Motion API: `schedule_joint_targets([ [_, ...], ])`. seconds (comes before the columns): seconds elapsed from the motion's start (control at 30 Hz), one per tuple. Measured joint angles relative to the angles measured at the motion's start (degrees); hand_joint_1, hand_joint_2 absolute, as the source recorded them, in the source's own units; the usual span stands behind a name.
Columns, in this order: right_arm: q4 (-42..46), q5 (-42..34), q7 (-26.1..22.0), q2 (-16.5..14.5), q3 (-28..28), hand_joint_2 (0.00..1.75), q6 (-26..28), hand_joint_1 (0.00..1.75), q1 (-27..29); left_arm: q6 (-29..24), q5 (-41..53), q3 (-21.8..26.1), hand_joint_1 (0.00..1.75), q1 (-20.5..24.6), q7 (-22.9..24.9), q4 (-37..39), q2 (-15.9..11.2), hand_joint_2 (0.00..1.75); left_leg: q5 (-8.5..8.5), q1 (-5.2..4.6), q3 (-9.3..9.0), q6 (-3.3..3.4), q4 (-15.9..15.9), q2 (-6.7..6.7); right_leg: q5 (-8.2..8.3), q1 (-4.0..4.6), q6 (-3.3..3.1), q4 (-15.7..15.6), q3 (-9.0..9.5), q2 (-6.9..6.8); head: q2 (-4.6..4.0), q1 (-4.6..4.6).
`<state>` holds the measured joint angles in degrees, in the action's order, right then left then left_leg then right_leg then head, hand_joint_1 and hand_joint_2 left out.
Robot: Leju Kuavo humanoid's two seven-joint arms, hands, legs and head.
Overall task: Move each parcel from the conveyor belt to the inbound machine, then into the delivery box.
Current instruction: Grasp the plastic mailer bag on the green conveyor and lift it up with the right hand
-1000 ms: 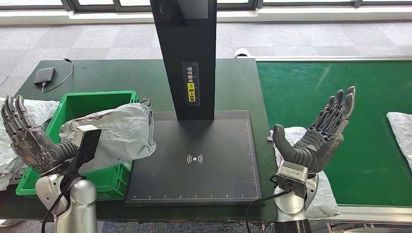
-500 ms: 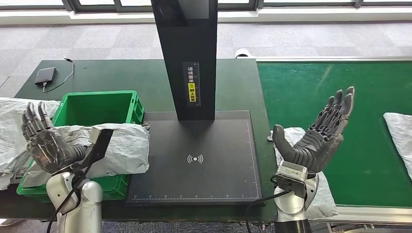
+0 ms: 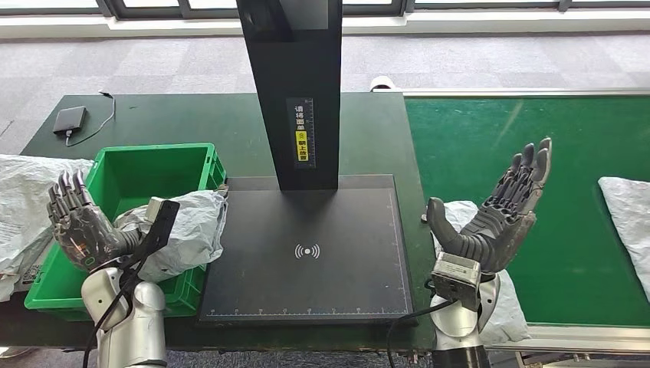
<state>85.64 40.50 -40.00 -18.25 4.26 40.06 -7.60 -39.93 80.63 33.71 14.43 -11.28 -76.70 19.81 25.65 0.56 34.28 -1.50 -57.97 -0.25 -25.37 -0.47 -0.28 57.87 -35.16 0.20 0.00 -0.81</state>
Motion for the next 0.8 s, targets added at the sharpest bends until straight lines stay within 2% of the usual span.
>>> schedule_joint_targets([
  [0.23,-0.54,-0.21,0.0,0.0,0.22,1.75,0.0,0.0,-0.03,-0.07,0.21,0.28,0.0,1.96,-0.28,0.05,0.08,1.75,-0.01,0.0,0.0,-0.01,0.0,0.0,0.01,0.0,0.0,0.0,0.0,-0.01,-0.01,0.01],
  [0.5,-1.19,-0.89,-0.01,0.0,0.5,1.75,0.0,0.0,-0.14,-0.07,3.87,1.1,0.0,9.84,-0.32,1.92,-0.45,1.75,-0.04,0.0,0.0,0.01,-0.01,-0.05,0.04,0.0,-0.02,0.0,0.03,-0.04,-0.01,0.01],
  [0.8,-1.2,-0.84,0.0,0.0,0.5,1.75,0.0,0.0,-0.05,-0.07,4.66,1.46,0.0,16.27,4.38,6.6,-2.26,1.75,-0.04,0.0,0.01,0.0,-0.02,-0.01,0.04,0.01,-0.02,0.0,-0.02,0.01,0.0,0.0],
])
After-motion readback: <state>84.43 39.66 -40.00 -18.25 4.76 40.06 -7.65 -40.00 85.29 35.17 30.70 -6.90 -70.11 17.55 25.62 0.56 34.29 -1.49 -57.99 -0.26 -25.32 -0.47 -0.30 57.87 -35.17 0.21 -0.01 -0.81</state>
